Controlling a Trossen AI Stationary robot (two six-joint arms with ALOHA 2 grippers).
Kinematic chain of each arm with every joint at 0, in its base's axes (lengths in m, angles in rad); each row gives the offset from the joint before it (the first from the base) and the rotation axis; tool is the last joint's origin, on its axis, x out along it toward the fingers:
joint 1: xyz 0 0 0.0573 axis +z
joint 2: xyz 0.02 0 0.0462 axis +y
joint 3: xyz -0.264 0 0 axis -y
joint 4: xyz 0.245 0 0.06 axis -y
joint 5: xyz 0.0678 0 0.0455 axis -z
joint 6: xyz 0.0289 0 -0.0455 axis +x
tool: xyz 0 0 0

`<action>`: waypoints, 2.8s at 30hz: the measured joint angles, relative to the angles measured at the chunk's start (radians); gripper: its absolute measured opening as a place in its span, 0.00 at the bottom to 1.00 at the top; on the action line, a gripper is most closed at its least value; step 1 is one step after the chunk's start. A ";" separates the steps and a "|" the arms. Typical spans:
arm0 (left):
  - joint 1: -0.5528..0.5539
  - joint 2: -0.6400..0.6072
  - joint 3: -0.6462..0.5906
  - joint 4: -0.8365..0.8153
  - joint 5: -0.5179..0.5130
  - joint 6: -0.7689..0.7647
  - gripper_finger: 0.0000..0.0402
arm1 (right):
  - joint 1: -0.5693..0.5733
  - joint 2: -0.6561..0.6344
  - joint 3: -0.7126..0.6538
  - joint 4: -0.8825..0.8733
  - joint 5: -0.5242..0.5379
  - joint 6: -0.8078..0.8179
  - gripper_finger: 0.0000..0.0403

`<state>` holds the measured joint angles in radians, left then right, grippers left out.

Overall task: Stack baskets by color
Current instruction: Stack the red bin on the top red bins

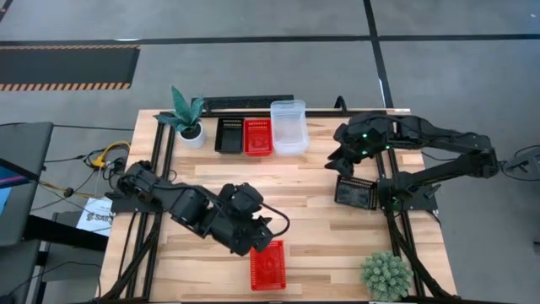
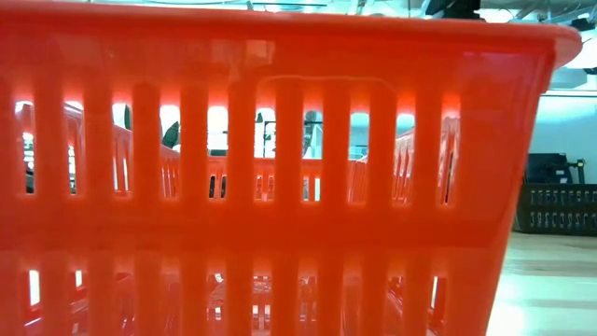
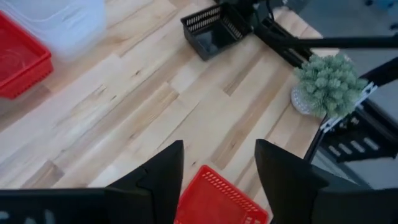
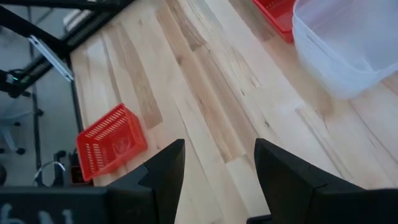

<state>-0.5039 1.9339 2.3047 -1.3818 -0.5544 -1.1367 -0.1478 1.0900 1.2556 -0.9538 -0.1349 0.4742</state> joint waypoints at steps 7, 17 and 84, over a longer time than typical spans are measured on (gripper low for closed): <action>-0.017 0.019 -0.048 -0.010 -0.042 -0.051 0.59 | 0.026 0.045 0.000 -0.039 0.000 -0.001 0.53; 0.023 0.160 -0.185 0.043 0.042 -0.039 0.60 | 0.083 0.061 0.000 -0.051 0.002 -0.002 0.53; 0.045 0.270 -0.202 0.111 0.139 -0.287 0.58 | 0.071 0.058 0.000 -0.046 0.008 0.049 0.53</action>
<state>-0.4587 2.2035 2.1029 -1.2708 -0.4159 -1.4234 -0.0769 1.1481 1.2556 -0.9994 -0.1268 0.5229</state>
